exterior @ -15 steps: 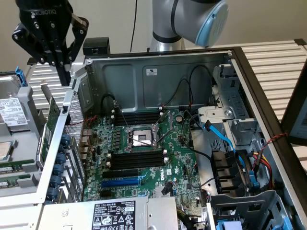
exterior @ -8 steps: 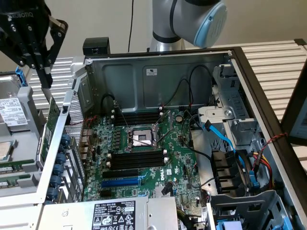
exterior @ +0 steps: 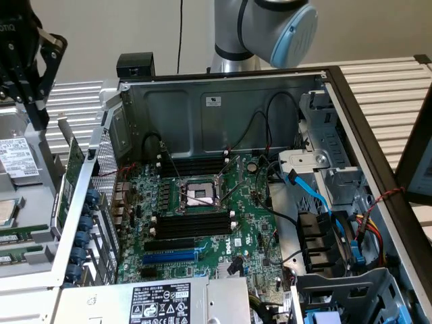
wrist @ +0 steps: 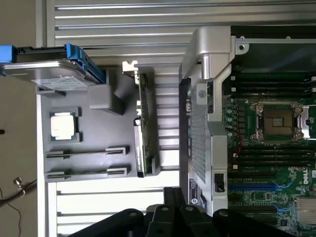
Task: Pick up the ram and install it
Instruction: 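Reach for the ram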
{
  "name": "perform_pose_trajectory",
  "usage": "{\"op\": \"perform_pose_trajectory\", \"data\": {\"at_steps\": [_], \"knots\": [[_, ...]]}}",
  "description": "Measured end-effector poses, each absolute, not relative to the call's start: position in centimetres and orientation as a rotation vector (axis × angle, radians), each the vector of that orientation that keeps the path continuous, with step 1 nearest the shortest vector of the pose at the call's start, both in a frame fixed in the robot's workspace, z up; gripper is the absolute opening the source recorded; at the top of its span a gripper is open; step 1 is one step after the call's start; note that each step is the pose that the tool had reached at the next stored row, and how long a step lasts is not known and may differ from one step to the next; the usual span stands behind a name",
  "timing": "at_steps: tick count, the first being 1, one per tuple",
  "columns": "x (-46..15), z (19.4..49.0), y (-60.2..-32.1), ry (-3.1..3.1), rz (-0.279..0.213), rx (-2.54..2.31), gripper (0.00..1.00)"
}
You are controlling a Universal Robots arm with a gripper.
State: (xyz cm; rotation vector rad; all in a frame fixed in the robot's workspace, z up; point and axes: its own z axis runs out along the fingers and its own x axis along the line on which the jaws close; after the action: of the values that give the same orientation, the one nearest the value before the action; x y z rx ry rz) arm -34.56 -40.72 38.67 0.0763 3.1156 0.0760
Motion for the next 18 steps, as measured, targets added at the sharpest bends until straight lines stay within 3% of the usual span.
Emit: {"op": "perform_pose_trajectory", "data": {"at_steps": [18], "knots": [[-41.6,38.5,-40.7,3.125,0.076,0.077,0.10]]}}
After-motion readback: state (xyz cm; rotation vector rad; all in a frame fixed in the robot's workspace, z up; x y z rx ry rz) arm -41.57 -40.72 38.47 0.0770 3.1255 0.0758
